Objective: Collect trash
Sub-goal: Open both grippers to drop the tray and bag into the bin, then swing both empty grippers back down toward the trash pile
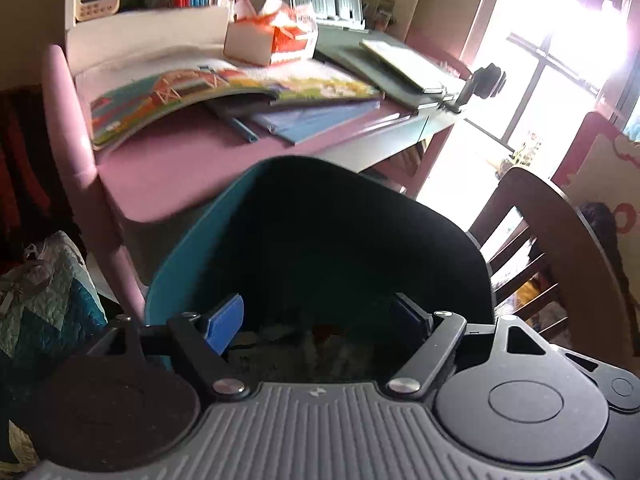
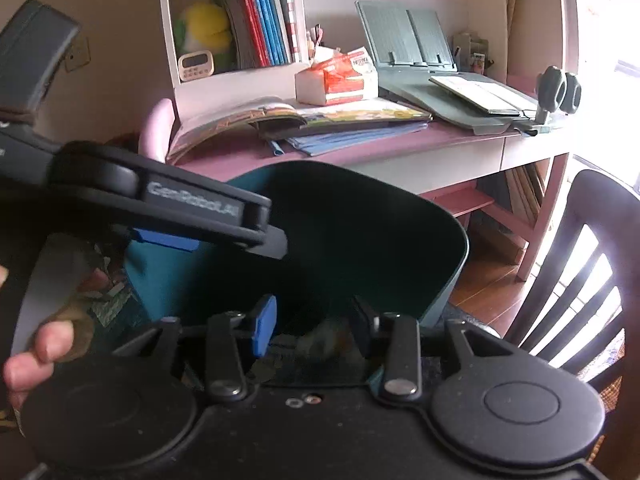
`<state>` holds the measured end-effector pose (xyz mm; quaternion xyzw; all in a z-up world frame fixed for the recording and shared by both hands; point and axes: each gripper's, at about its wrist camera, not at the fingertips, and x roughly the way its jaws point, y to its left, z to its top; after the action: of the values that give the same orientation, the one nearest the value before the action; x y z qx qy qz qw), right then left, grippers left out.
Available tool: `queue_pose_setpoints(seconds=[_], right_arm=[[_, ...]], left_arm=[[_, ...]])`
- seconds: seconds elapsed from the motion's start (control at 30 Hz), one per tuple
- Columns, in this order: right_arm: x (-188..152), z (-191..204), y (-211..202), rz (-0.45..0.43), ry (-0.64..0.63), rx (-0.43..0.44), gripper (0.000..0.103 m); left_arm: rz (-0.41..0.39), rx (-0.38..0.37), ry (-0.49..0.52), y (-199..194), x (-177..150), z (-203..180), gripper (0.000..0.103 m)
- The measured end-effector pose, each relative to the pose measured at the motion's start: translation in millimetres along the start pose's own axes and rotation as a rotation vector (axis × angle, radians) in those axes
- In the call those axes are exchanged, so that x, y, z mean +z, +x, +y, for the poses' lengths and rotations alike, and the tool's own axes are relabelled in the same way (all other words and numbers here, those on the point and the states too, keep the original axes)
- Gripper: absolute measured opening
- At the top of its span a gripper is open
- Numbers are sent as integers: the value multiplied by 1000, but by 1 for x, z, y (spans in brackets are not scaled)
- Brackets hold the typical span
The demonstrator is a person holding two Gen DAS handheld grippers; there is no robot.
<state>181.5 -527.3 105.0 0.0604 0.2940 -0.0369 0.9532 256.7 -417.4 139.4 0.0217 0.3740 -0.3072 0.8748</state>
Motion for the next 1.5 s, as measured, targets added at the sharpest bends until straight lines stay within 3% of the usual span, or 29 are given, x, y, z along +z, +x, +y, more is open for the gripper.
queue_pose_setpoints(seconds=[0.1,0.47,0.87,1.03,1.3,1.5], right_arm=[[1,5,-13,-16,-10,4,47],[2,52,-71,-87,-82,80,54],[-15,138,-92,-86,-180,243,57],[-31,184,-81,-60,-235,331,57],[-71,260,-29,47,-291,510,58],[-115,309,32,170,-341,556,58]], left_arm=[[-25,8,2,-22,-5,4,80],[-115,48,-19,-113,-41,46,80],[-195,123,-99,-201,-107,140,82],[-238,192,-139,-226,-147,188,99],[-268,302,-280,-239,-217,269,103],[-268,435,-440,-218,-277,340,103]])
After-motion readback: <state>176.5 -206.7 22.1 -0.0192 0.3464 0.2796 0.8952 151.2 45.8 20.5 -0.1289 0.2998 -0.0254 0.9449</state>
